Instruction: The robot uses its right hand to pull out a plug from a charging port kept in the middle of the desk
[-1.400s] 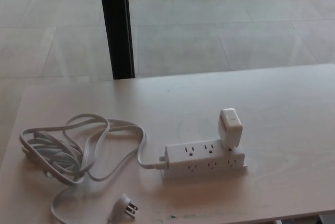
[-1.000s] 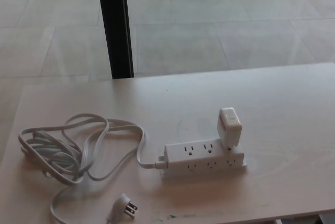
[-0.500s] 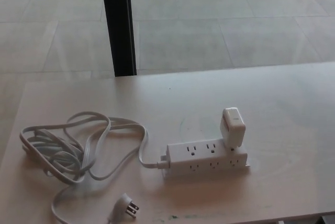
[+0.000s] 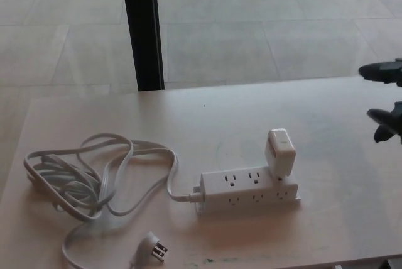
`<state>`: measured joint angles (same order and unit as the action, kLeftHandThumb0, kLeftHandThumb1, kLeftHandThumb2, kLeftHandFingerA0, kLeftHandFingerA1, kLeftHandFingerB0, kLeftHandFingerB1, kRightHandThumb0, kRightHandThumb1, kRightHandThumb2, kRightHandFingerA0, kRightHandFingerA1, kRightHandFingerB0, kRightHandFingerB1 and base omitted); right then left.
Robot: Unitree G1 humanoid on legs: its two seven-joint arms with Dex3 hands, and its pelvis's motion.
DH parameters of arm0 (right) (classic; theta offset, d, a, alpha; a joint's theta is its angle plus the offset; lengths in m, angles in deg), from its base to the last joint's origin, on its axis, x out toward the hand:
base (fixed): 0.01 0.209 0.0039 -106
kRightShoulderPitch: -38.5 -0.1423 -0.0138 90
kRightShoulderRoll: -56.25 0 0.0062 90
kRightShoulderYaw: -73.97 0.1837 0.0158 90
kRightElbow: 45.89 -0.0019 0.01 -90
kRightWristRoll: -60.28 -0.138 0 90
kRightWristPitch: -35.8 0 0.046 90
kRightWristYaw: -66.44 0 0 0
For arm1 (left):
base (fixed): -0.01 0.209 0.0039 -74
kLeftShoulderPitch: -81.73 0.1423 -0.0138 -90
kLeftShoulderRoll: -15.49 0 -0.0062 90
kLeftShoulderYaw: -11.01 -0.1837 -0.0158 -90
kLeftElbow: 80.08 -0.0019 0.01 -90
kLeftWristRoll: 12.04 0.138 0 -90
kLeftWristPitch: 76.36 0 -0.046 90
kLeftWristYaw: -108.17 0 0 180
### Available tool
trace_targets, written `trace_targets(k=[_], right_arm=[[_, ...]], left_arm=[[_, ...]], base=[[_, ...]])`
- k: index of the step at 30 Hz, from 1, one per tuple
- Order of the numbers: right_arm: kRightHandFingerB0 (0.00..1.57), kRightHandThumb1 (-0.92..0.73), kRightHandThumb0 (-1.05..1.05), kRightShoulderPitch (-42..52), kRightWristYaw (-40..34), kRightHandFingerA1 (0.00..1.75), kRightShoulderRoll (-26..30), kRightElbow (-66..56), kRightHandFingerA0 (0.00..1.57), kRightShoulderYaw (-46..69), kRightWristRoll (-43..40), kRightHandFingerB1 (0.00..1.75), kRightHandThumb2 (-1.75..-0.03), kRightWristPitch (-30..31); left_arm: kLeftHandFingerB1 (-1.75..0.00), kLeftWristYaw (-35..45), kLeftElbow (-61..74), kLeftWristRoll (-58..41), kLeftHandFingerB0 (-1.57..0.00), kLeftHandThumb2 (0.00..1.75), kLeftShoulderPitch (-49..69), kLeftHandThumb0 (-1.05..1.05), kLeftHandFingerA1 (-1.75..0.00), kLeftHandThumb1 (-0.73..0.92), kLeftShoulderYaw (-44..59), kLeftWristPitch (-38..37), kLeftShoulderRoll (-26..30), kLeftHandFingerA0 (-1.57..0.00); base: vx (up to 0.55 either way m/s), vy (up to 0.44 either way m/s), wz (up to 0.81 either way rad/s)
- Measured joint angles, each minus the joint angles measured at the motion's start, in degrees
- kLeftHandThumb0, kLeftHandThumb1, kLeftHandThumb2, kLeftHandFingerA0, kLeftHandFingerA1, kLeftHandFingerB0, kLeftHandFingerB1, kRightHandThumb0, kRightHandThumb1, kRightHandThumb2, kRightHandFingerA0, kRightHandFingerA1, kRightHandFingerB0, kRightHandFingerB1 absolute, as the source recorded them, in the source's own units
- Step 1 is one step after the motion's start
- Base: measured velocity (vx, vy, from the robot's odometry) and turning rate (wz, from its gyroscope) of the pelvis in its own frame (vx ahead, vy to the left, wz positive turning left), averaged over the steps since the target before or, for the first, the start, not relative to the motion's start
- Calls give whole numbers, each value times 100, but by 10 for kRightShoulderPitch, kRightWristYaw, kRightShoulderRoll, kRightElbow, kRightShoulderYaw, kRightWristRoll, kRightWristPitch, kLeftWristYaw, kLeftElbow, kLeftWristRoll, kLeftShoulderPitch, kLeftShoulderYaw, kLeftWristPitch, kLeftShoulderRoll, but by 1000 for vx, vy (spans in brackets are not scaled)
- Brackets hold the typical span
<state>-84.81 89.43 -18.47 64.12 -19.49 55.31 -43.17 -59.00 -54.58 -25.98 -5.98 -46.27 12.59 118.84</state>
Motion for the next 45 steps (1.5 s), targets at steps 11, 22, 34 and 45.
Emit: trace_targets(k=[11,22,34,45], right_arm=[[45,-57,-68,-64,-24,97,-13,79,85,-79,85,34,-58,-65],[15,-57,-69,-99,-28,114,-25,85,90,-161,168,27,-58,-91],[2,-47,-82,-100,-22,136,-48,61,90,-242,257,29,-82,-85],[8,-48,-78,-98,-20,133,-50,57,85,-242,292,37,-79,-85]], left_arm=[[-60,-1,-4,0,-70,66,-4,-105,-71,82,-11,0,0,-83],[-62,-1,-4,-1,-72,64,-11,-105,-72,82,-17,-1,0,-81],[-62,-1,-1,-4,-69,65,-13,-105,-71,81,-20,-1,1,-79],[-61,-2,3,-5,-71,66,-11,-105,-71,81,-26,-1,1,-81]], base=[[0,0,0],[0,0,0],[0,0,0],[0,0,0]])
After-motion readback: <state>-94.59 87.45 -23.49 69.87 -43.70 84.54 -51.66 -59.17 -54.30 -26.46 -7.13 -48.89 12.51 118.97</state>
